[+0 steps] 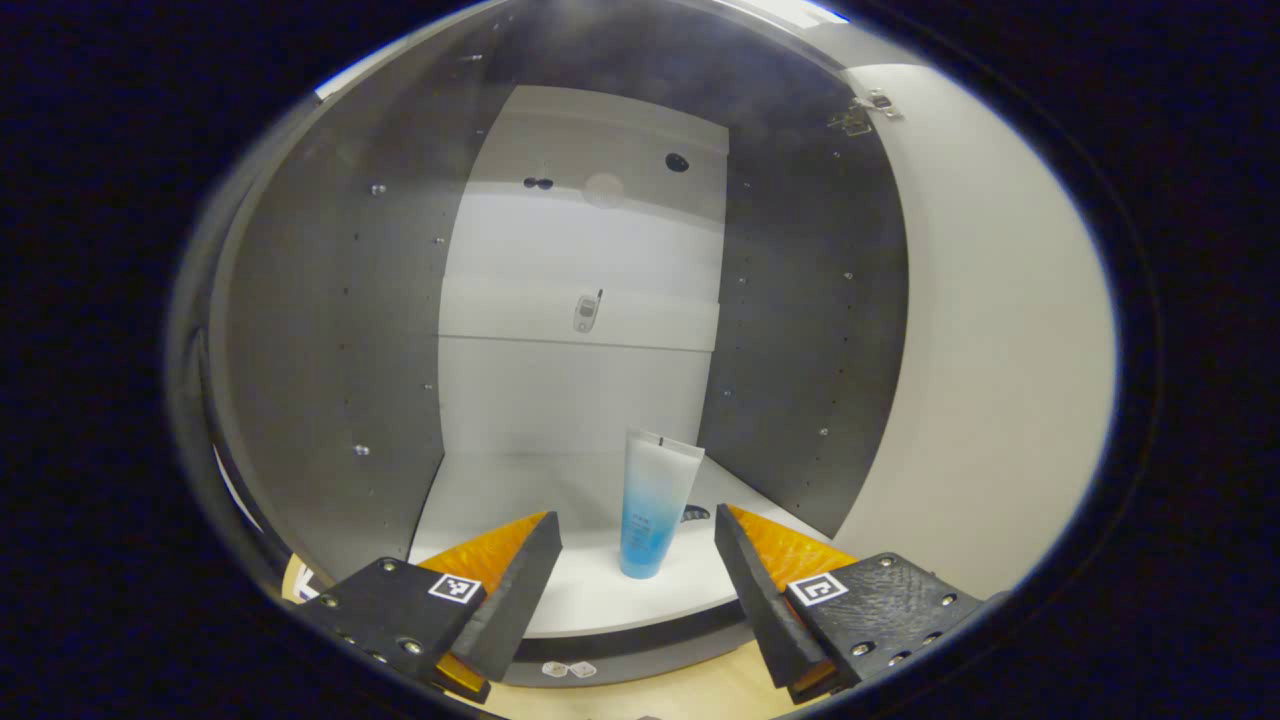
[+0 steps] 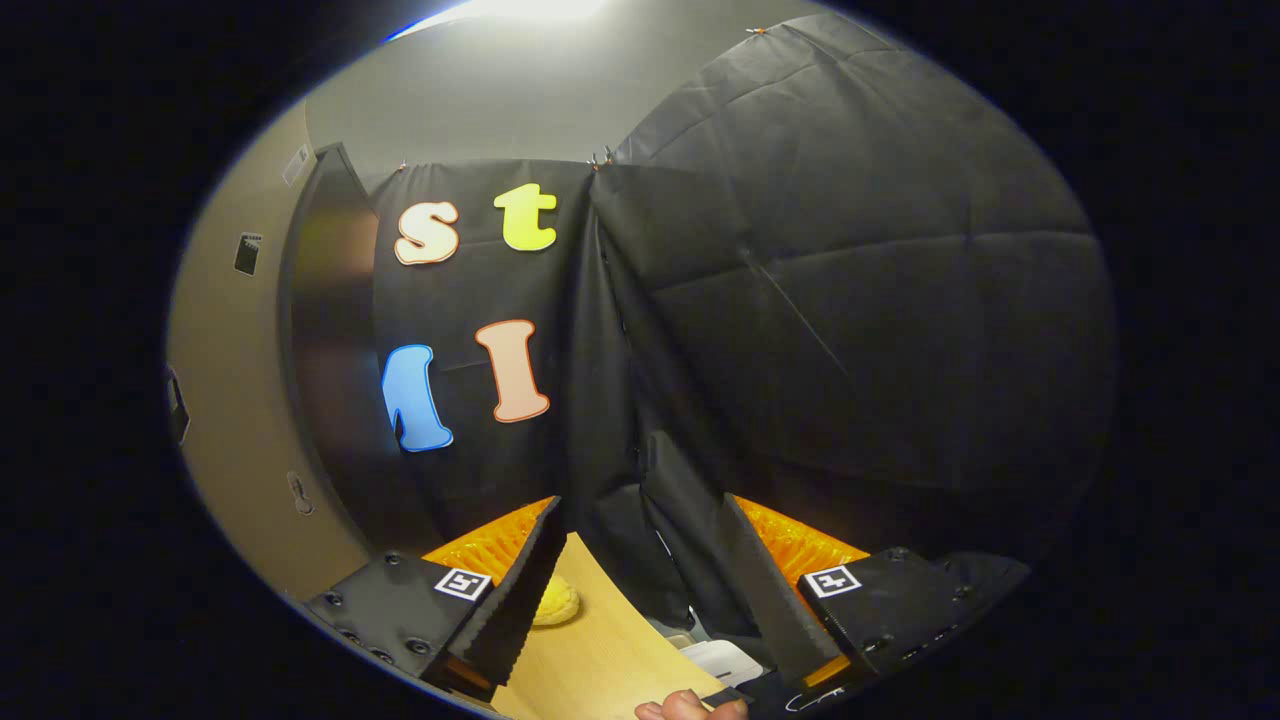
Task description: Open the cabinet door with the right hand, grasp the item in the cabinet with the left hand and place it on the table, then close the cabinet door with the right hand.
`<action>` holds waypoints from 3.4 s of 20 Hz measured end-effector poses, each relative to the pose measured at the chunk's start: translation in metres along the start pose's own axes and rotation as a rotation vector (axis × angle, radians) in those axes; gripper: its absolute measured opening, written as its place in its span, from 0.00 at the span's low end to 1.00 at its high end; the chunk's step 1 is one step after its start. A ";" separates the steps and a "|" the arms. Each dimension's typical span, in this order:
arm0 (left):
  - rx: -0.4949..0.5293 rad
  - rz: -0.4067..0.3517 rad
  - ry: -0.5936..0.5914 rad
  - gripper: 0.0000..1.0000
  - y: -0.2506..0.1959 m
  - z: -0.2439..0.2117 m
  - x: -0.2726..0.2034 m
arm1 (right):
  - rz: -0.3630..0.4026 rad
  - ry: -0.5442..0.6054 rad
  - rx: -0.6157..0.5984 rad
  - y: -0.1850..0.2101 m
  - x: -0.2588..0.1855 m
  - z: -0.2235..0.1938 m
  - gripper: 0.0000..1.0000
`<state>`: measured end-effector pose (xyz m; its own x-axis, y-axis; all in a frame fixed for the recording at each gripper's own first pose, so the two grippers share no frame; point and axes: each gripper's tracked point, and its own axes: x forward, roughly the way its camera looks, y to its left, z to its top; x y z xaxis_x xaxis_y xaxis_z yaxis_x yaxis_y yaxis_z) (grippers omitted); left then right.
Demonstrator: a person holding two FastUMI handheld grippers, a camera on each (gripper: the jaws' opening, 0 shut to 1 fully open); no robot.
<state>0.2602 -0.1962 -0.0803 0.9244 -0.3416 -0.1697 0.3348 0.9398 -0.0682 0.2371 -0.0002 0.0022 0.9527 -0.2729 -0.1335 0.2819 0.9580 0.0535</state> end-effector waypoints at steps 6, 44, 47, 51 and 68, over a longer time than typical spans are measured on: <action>-0.025 -0.015 0.041 0.95 -0.001 -0.019 0.040 | 0.011 0.060 0.005 0.004 0.011 -0.014 0.98; 0.102 -0.025 -0.116 0.38 0.025 0.010 -0.091 | 0.036 0.105 0.033 -0.004 -0.022 -0.037 0.98; 0.096 0.026 -0.120 0.41 0.046 -0.006 -0.122 | 0.047 0.099 0.040 0.002 -0.028 -0.033 0.98; 0.068 0.099 -0.104 0.41 0.075 -0.055 -0.150 | 0.067 0.098 0.034 0.012 -0.036 -0.032 0.93; -0.010 0.371 0.073 0.35 0.135 -0.296 -0.181 | 0.023 0.085 0.007 0.005 -0.096 -0.051 0.92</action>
<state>0.0845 -0.0091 -0.3500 0.9668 0.0222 -0.2547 -0.0225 0.9997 0.0018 0.1414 0.0353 -0.0356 0.9460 -0.2417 -0.2160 0.2608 0.9632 0.0646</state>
